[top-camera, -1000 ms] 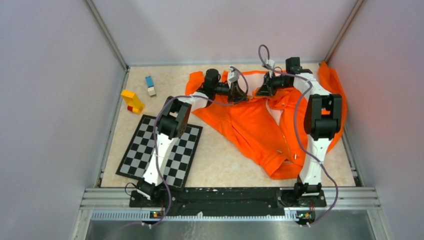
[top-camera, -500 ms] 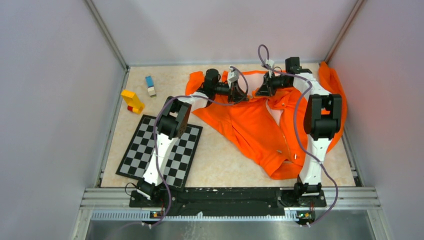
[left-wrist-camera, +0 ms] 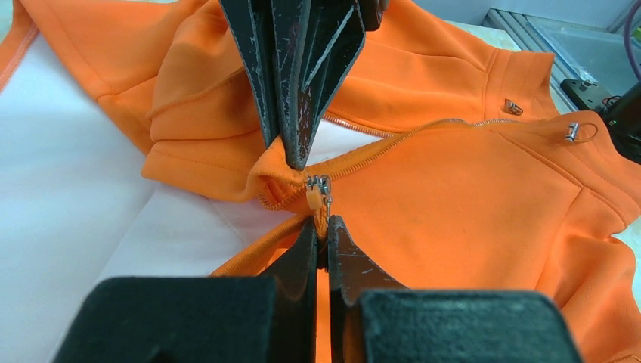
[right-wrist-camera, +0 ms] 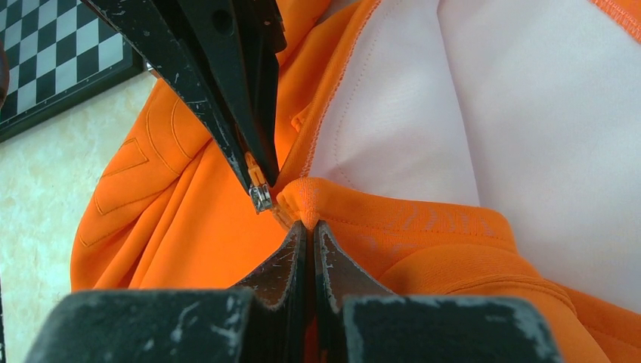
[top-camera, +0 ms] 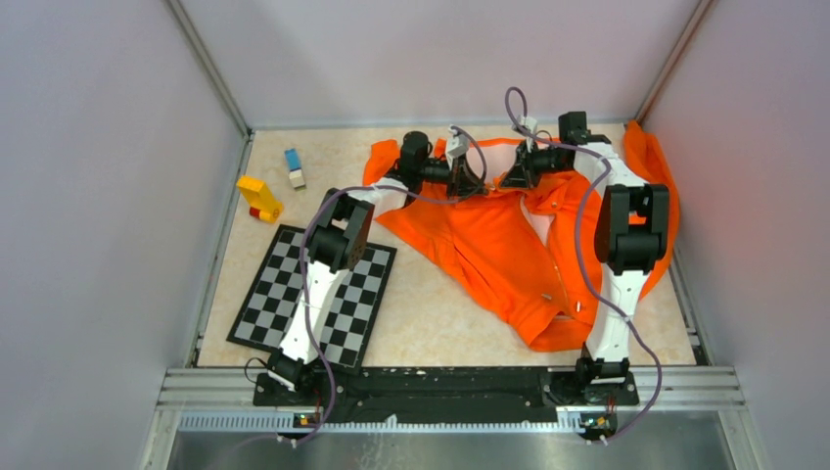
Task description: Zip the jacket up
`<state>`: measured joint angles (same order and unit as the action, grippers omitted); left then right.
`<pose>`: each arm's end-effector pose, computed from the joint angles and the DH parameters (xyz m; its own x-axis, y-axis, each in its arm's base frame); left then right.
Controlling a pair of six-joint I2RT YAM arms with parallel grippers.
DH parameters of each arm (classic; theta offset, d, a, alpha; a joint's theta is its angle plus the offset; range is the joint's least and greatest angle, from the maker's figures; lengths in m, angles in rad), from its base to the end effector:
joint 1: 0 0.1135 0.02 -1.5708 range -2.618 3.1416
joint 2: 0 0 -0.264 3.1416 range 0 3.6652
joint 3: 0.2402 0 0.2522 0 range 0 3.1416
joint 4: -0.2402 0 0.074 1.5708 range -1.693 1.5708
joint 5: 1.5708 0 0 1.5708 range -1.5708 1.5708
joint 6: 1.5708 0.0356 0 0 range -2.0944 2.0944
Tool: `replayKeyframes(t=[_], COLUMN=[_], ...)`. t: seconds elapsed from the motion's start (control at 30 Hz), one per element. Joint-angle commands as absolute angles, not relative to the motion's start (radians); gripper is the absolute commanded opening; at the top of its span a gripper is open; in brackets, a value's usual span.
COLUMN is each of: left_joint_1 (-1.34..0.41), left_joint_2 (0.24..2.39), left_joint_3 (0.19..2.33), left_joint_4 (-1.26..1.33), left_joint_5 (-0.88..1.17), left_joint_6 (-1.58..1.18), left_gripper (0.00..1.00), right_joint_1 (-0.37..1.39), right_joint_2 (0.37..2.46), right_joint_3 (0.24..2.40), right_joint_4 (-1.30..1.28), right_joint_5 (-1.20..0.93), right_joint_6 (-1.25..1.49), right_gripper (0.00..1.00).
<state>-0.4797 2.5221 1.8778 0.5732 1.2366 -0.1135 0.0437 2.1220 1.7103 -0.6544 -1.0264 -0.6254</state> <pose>0.4744 -0.2847 0.1615 -0.1744 0.0489 -0.9835 0.9738 -0.1393 -0.1796 0.4497 0.0501 0.2144 -0.4538 -0.3233 -0.8304 -0.8653 0.3825 0.3240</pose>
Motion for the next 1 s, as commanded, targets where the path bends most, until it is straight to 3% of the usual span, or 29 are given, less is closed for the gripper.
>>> replayKeyframes(t=[0.0, 0.97], left_joint_1=[-0.478, -0.472], left_joint_2=[2.497, 2.518], left_joint_3=[1.924, 1.966], left_joint_4=[0.589, 0.456], left_joint_5=[1.238, 1.202], left_joint_6=[-0.124, -0.092], left_gripper=[0.00, 0.00], right_joint_1=[0.055, 0.057], right_joint_2=[2.097, 2.009], right_joint_3=[1.735, 1.614], right_joint_4=[-0.635, -0.416], right_joint_5=[-1.057, -0.997], right_joint_6=[-0.648, -0.517], right_gripper=[0.00, 0.00])
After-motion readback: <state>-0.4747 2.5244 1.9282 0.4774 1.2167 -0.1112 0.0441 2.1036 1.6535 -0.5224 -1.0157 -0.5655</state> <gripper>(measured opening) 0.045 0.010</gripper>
